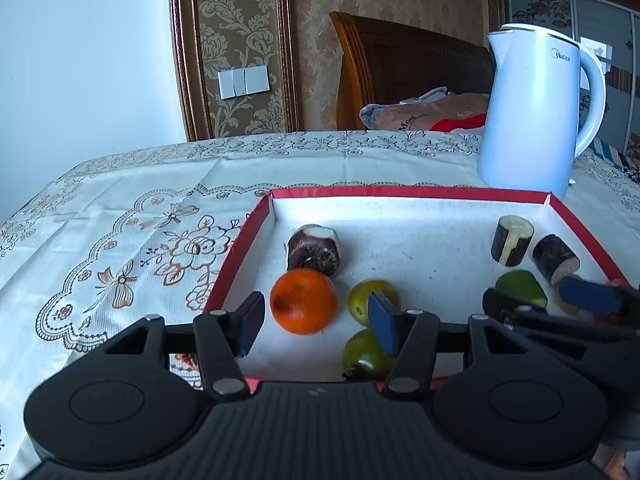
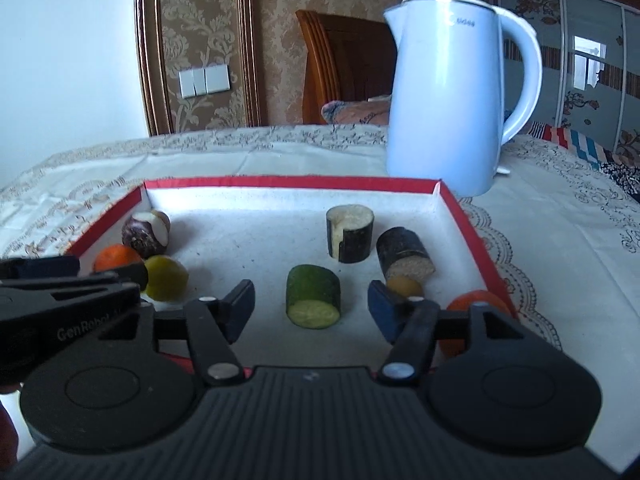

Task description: Organize fruits

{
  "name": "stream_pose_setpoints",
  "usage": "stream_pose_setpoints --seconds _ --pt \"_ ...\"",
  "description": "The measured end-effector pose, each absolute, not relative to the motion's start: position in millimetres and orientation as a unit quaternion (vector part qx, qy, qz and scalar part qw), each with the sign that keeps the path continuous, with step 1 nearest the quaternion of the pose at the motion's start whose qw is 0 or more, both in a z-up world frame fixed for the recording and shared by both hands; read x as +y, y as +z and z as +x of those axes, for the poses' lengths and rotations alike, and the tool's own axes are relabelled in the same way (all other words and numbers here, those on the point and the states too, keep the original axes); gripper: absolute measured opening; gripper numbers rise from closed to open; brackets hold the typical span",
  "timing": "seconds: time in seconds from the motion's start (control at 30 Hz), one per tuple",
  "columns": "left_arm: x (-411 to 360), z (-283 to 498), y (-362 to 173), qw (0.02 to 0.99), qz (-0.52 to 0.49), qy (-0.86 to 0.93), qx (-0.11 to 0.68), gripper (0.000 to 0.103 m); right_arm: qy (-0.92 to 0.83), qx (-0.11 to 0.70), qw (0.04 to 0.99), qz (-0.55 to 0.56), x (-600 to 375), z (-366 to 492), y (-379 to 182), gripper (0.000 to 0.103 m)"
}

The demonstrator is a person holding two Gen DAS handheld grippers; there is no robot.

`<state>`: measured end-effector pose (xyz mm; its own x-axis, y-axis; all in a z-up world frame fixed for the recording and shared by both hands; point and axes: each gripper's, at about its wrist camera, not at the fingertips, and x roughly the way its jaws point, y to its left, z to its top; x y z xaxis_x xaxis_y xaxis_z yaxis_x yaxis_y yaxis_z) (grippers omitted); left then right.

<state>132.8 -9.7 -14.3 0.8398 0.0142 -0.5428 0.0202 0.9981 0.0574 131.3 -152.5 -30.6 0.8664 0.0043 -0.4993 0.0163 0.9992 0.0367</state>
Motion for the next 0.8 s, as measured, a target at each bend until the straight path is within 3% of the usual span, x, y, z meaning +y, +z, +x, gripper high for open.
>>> stream_pose_setpoints --seconds 0.8 --pt "-0.1 90.4 -12.6 0.962 0.021 -0.025 0.270 0.058 0.014 0.237 0.971 0.037 -162.2 82.2 -25.3 0.074"
